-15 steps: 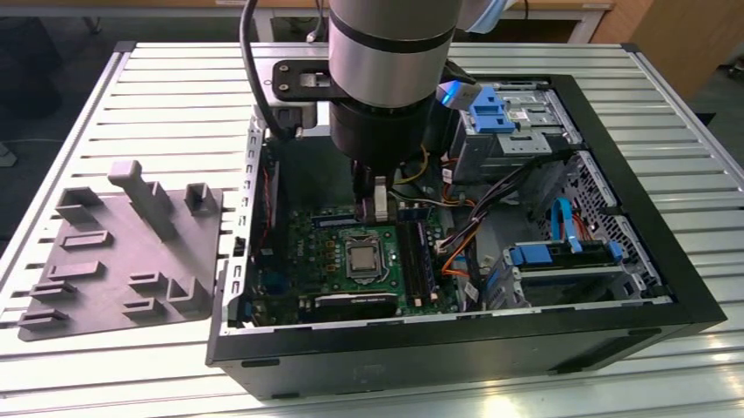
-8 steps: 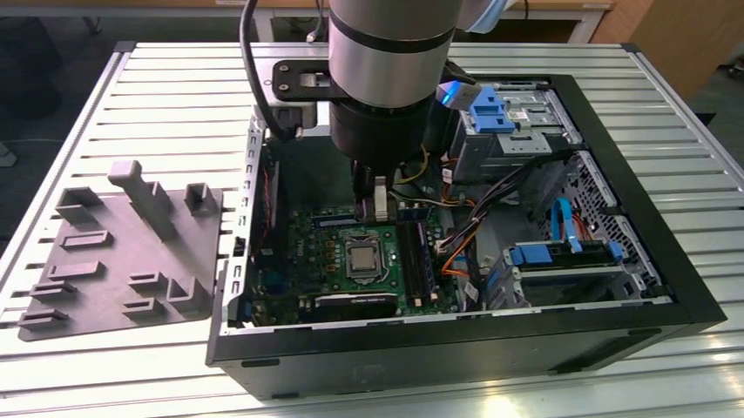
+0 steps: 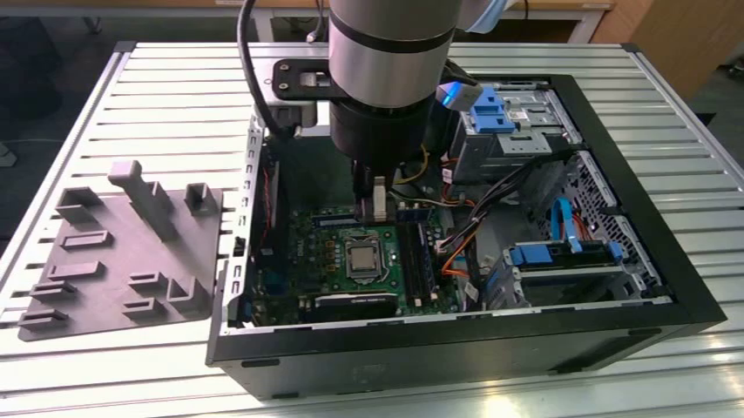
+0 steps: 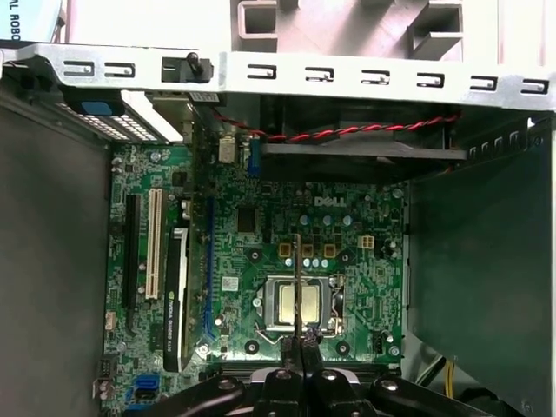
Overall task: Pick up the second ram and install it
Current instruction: 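Insert the second ram into the second slot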
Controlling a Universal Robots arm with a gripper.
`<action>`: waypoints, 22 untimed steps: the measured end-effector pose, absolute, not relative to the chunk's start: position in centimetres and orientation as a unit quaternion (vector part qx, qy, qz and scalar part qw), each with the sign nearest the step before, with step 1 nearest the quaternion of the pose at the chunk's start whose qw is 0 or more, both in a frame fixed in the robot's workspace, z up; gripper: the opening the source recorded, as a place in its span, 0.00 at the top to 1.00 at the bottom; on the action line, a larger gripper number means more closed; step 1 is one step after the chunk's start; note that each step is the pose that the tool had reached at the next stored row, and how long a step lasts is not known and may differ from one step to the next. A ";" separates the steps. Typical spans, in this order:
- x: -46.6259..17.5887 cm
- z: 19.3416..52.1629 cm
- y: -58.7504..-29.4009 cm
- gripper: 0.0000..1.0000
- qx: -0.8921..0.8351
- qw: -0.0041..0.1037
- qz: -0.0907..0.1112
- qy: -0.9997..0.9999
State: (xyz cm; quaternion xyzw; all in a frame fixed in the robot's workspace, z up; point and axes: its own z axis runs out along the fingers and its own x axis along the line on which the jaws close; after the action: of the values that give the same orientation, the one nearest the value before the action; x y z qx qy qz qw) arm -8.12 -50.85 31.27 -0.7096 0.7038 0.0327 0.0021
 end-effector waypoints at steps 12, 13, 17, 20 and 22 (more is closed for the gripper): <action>-8.1 31.3 -50.9 0.88 -0.693 0.003 0.033 0.721; -8.1 31.3 -50.9 0.88 -0.691 0.003 0.033 0.722; -8.1 31.3 -50.9 0.88 -0.685 0.003 0.033 0.728; -8.1 31.3 -50.9 0.88 -0.681 0.003 0.033 0.732; -8.1 31.3 -50.9 0.88 -0.678 0.003 0.033 0.734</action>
State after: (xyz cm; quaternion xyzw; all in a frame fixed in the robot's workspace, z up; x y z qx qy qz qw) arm -8.12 -50.85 31.27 -0.6781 0.7342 0.0326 0.0035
